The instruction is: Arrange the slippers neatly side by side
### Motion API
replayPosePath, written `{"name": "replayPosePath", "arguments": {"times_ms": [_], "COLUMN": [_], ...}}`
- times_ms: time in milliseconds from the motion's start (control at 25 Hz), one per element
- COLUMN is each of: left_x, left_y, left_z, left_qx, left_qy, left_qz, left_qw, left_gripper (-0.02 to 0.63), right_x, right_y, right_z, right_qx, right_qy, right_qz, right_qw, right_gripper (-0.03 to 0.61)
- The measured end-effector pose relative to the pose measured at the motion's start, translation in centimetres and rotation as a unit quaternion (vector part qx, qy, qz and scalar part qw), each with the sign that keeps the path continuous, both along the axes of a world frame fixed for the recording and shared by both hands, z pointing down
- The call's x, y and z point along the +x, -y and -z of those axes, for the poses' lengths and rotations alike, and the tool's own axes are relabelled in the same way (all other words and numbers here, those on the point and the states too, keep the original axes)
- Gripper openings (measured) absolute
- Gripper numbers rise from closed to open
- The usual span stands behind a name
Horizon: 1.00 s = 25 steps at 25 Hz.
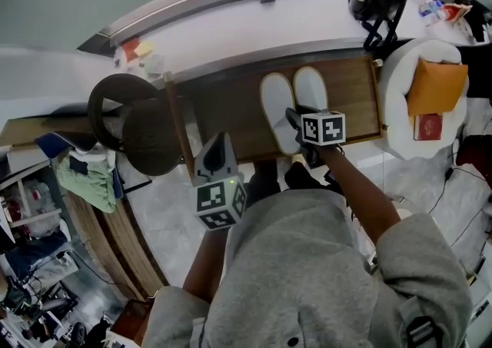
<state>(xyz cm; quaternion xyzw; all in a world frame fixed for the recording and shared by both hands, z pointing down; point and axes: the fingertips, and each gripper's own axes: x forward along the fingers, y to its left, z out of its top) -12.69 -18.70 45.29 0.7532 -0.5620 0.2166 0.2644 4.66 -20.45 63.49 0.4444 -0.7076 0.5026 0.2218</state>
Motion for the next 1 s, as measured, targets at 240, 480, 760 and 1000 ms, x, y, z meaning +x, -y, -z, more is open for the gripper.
{"name": "replayPosePath", "arguments": {"times_ms": [240, 480, 760, 1000], "left_x": [3.4, 6.8, 9.3, 11.5], "left_y": [-1.1, -2.7, -5.6, -8.0], "left_z": [1.1, 2.4, 4.6, 6.5], "left_qx": [0.017, 0.037, 0.071, 0.101], "left_qy": [-0.008, -0.012, -0.014, -0.019], "left_qz": [-0.009, -0.016, -0.014, -0.009], "left_qw": [0.9998, 0.9991, 0.9973, 0.9947], "left_gripper": [0.015, 0.015, 0.015, 0.015], "right_x": [2.9, 8.0, 15.2, 18.6], "right_y": [-0.5, -0.9, -4.7, -7.9], "right_z": [5.8, 13.4, 20.3, 22.7], "right_qx": [0.098, 0.217, 0.317, 0.348], "right_qy": [-0.018, -0.058, -0.100, -0.098], "right_qz": [0.066, 0.095, 0.073, 0.043], "right_qw": [0.993, 0.970, 0.940, 0.931], "right_gripper": [0.133, 0.122, 0.032, 0.031]}}
